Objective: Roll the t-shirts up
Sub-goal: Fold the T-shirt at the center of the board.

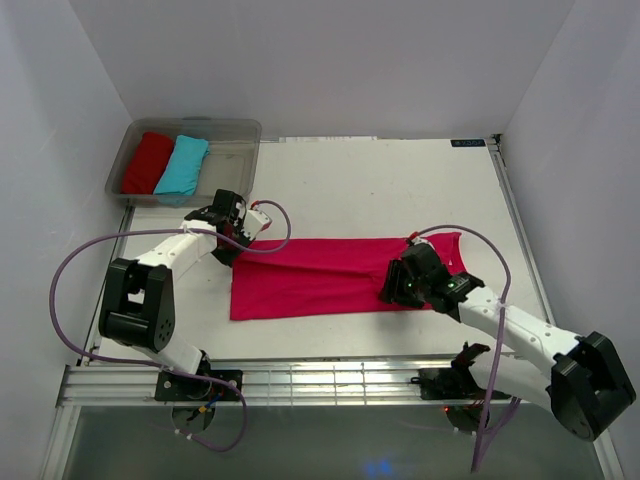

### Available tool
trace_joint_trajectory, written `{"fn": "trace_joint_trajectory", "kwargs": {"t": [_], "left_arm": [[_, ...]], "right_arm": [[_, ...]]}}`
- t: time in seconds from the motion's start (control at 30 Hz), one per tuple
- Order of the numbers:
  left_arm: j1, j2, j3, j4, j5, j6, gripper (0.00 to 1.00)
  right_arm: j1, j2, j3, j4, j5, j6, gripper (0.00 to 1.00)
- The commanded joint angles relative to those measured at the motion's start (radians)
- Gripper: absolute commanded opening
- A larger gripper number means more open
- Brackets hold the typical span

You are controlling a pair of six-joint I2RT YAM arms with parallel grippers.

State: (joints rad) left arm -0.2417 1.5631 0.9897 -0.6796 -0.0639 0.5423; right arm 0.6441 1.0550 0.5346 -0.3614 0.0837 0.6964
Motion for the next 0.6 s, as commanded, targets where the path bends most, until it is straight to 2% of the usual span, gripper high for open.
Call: {"fn": "trace_joint_trajectory", "kwargs": {"t": [0.0,0.1,0.17,0.27,0.33,0.43,0.57], "left_arm": [[-0.002,-0.014,0.009,0.005,-0.008,0.007,0.0],[-0.002,-0.018,0.006,0.006,-0.005,0.005,0.0],[-0.002,-0.02,0.003,0.006,-0.002,0.005,0.0],[-0.002,-0.021,0.0,0.005,0.003,0.001,0.0],[-0.002,-0.023,-0.005,0.006,0.004,-0.001,0.0],[-0.002,-0.025,-0.011,0.006,0.006,-0.005,0.0],[-0.002,-0.026,-0.013,0.006,0.012,-0.008,0.0]], "right_arm": [[0.005,-0.068,0.066,-0.088,0.066,-0.001,0.59],[0.0,-0.07,0.172,-0.143,0.173,-0.084,0.67],[-0.052,-0.031,0.244,-0.143,0.166,-0.147,0.68],[-0.139,0.117,0.359,-0.148,0.113,-0.257,0.67],[-0.144,0.245,0.424,-0.169,0.189,-0.311,0.67],[-0.146,0.394,0.548,-0.209,0.22,-0.36,0.66],[-0.146,0.511,0.62,-0.228,0.194,-0.388,0.56]]}}
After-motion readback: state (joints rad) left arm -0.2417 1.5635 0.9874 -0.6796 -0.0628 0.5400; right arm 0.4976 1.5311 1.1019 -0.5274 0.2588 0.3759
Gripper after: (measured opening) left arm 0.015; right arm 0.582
